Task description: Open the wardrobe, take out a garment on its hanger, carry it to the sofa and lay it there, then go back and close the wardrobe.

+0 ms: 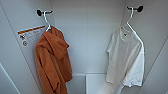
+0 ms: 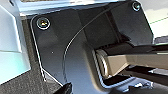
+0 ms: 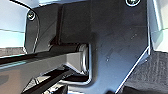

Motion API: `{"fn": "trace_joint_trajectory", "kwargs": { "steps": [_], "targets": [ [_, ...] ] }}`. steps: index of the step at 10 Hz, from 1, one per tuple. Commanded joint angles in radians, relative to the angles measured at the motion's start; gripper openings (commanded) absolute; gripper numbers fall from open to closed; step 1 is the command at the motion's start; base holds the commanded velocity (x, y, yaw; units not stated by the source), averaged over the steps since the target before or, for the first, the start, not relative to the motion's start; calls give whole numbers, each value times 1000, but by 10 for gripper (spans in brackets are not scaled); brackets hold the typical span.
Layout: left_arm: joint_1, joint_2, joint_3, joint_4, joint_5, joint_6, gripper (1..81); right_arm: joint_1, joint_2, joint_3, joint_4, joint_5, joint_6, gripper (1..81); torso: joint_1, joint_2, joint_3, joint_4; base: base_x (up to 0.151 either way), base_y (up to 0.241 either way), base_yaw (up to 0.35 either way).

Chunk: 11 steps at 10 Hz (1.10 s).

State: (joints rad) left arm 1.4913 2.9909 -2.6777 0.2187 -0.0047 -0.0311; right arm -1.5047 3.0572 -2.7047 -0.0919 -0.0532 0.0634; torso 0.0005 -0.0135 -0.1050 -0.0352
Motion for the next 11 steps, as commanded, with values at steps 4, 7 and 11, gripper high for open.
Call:
{"fn": "trace_joint_trajectory", "kwargs": {
  "steps": [4, 7, 11],
  "targets": [
    [24, -30, 8, -105, -149, -1, 811, -6, 2, 14, -3, -62, -5, 811, 0, 0, 0, 0, 0, 0, 0],
    [22, -24, 8, -93, -140, 13, 811, -12, 4, 19, -2, -62, -5, 811, 0, 0, 0, -96, 0, 0, 0],
    [10, -85, 131, -32, -130, 13, 811, -13, -2, 16, 0, -50, -5, 811, 0, 0, 0, -100, 0, 0, 0]
  ]
}}
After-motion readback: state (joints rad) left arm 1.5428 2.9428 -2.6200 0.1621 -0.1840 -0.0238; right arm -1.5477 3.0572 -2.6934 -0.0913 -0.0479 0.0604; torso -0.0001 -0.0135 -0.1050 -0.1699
